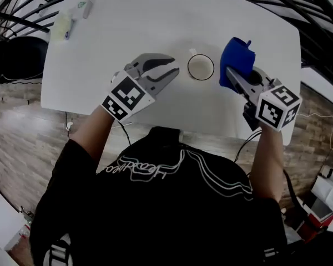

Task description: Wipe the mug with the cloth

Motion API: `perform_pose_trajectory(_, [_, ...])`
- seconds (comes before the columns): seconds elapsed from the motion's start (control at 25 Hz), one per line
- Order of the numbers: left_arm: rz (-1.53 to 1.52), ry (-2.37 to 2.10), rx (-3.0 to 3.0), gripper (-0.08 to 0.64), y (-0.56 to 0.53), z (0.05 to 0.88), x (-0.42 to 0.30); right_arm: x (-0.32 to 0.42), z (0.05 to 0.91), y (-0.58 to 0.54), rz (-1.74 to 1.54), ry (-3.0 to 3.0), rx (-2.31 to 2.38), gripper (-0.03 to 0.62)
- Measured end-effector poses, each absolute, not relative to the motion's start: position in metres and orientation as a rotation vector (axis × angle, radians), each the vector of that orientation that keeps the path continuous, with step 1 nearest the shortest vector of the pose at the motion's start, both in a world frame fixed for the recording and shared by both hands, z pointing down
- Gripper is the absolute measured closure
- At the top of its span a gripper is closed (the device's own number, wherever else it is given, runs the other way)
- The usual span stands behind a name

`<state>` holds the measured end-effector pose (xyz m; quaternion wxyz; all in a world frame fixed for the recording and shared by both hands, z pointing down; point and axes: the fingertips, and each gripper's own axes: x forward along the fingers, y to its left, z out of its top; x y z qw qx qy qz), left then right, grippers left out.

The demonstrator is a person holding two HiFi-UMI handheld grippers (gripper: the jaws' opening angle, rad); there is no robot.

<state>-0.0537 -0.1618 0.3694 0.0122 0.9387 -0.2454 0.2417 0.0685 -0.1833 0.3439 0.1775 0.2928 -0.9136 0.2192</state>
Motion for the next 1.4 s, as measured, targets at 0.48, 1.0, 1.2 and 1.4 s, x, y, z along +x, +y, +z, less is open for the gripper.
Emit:
perform_pose_trajectory(0.48, [0.228, -0.863, 2.85, 0.544, 0.059, 0.231, 0.006, 0.08, 0.23, 0.056, 0.428, -2.794, 0.829, 0.541])
perform_pose_trajectory(1.0, [0.202, -0.838, 2.886, 0.551, 0.178, 0.187, 0.03, 0.082, 0.195, 0.169, 0.468, -2.878, 0.879, 0.541])
perform_pose_trajectory(1.2, [0.196, -0.861, 2.878, 0.551, 0.183, 0.184, 0.033, 0.086, 0.192, 0.172, 0.456, -2.88, 0.907, 0.541])
perform_pose_trajectory(1.4, [0.193, -0.864, 2.859, 0.551, 0.167, 0.181, 0.031, 0.084, 0.191, 0.158, 0.466, -2.874, 0.905, 0.541])
